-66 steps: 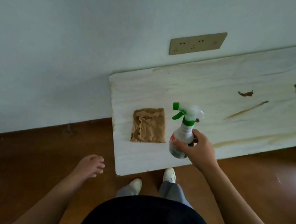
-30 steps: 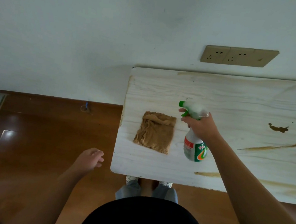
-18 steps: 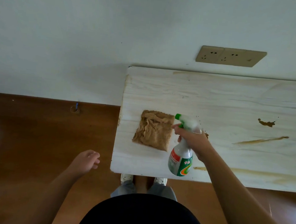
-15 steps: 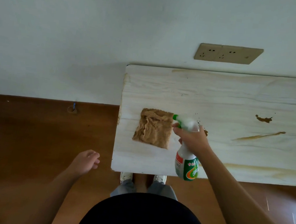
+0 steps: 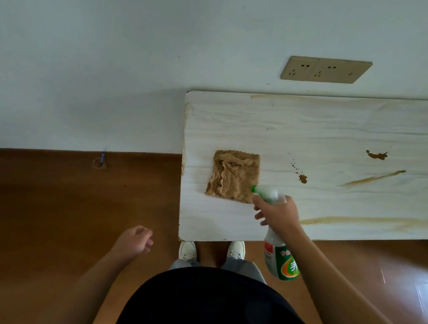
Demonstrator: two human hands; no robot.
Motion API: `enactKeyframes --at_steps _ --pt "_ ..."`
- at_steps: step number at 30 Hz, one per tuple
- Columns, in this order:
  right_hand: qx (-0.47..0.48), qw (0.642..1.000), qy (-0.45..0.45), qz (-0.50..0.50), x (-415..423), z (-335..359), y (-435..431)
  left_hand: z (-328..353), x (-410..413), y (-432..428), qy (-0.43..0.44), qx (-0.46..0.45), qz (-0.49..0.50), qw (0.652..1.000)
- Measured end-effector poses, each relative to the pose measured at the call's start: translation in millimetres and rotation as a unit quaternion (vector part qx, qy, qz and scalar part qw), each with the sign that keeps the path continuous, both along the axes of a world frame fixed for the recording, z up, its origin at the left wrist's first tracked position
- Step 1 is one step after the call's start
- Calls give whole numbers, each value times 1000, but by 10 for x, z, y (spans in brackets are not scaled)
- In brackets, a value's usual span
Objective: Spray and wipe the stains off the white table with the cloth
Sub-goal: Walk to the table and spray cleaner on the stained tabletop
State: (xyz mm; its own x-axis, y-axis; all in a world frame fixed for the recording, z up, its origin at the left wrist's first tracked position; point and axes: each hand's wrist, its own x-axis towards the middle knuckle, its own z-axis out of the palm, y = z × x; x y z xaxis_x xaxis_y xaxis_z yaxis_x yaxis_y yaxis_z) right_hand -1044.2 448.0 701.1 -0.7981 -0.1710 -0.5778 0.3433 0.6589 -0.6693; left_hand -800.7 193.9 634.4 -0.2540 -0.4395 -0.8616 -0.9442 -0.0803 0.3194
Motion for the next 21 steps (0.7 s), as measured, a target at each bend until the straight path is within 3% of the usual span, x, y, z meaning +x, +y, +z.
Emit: enactKeyframes --at_steps 6,21 --pt "73 997 19 -31 226 32 -60 -103 167 -55 -13 6 16 1000" --pt "118 989 76 -53 58 152 -239 59 -41 -415 0 50 18 999"
